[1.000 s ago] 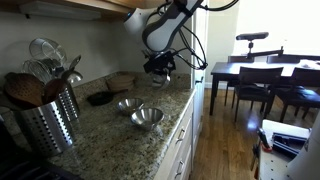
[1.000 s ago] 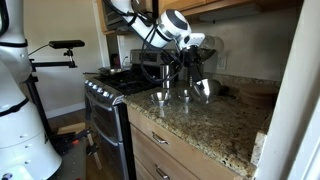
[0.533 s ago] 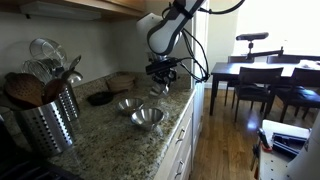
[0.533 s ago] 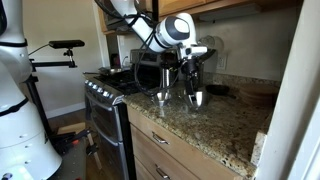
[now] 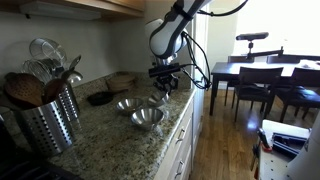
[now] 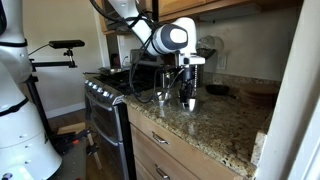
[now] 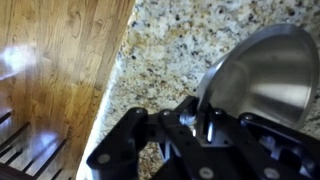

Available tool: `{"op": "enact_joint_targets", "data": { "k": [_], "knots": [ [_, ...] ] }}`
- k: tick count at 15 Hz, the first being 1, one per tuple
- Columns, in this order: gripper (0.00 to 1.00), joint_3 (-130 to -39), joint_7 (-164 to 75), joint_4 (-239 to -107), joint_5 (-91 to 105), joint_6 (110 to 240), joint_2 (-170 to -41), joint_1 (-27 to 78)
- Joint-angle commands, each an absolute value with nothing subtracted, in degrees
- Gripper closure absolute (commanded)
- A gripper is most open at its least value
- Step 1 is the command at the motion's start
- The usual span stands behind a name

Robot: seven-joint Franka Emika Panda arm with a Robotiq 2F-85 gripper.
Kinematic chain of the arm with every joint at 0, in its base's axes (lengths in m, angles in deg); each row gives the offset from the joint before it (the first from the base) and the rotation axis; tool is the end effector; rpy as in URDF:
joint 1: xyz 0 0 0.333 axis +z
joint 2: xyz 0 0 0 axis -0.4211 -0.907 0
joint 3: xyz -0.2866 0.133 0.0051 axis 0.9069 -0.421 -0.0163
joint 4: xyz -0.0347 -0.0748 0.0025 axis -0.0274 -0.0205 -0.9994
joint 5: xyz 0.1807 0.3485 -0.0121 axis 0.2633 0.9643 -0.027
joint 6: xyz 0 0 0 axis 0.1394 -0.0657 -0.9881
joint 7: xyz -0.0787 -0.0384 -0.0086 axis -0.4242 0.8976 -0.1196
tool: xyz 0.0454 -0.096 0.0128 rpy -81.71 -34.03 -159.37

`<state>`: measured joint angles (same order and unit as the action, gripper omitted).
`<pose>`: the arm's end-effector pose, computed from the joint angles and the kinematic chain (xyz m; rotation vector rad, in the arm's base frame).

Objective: Pour the contents of the silver bowl into the other silver bowl

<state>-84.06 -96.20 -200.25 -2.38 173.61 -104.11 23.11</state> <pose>0.5728 -0.0636 0.2949 2.6493 -1.3382 0.0605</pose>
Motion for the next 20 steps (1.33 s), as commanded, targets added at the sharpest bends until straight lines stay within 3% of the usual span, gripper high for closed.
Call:
{"op": "enact_joint_targets", "data": {
  "k": [1,6,7,8,18,20],
  "knots": [
    [0.93,-83.7,-91.1,-203.9,3.3,177.6,-102.1,22.7],
    [0.93,-83.0,-88.2,-204.5,7.0,177.8,-102.1,23.2],
    [0.84,-82.8,-88.1,-204.5,7.0,177.4,-102.2,23.3],
    [0.67,-82.7,-88.3,-204.5,6.7,177.2,-102.1,23.5],
    [0.05,-81.2,-90.9,-205.7,3.0,176.1,-100.8,24.6],
    [0.00,-80.5,-92.5,-206.0,0.4,175.9,-99.6,25.2]
  ]
}}
